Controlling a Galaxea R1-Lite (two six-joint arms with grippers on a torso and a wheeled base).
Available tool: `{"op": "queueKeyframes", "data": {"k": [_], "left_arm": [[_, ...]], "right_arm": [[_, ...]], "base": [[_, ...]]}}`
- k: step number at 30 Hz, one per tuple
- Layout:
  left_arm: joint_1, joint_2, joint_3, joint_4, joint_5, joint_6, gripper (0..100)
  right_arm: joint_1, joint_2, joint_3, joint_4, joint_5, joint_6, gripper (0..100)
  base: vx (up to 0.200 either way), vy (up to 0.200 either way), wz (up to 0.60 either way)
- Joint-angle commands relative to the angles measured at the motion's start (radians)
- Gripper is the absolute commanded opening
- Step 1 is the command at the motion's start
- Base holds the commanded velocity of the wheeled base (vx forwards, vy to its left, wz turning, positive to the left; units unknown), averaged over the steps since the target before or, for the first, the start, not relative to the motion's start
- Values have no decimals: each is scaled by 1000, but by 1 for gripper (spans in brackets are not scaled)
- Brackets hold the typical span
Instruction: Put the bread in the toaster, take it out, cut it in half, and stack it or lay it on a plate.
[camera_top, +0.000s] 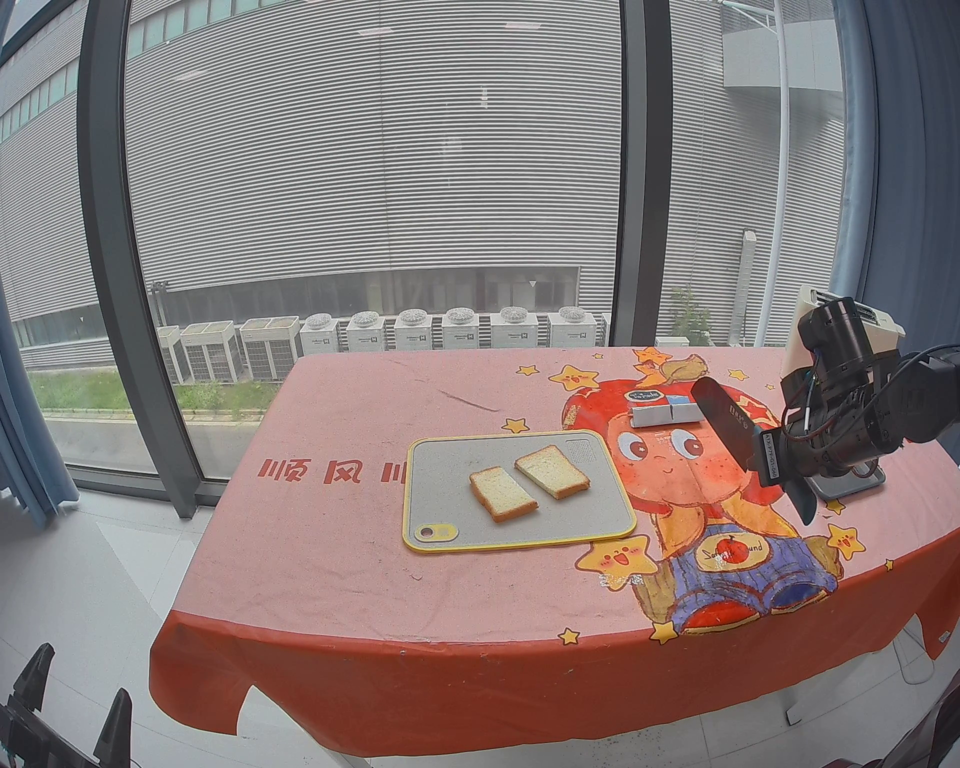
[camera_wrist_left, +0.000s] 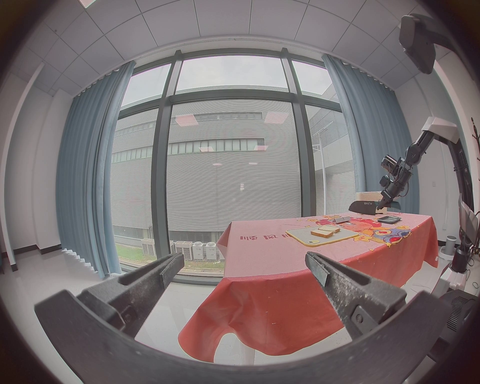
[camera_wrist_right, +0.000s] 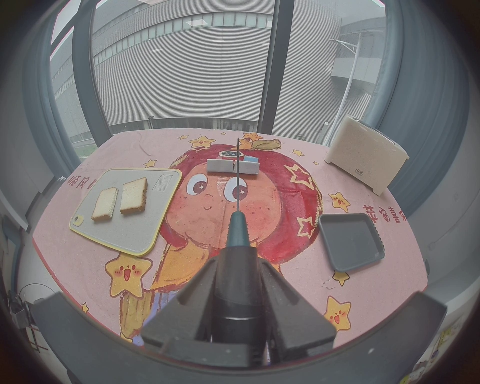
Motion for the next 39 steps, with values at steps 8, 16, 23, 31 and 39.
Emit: {"op": "queueKeyframes", "data": {"k": [8,16,23,31,39], "left_arm": [[0,-11,16,1,0,1,100],[0,-11,16,0,2,0,100],[-2,-11,16,0,2,-2,100],[-2,-11,16,0,2,-2,100],[0,-11,16,0,2,-2,100]], "right_arm": [[1,59,15,-14,54,6,0],[1,72,111,-196,44,4,0],[0,68,111,-245,44,1,0],[-6,101,76,-245,45,3,0],[-29,171,16,-245,47,1,0]], "base": [[0,0,0],[0,0,0],[0,0,0],[0,0,0],[0,0,0]]}}
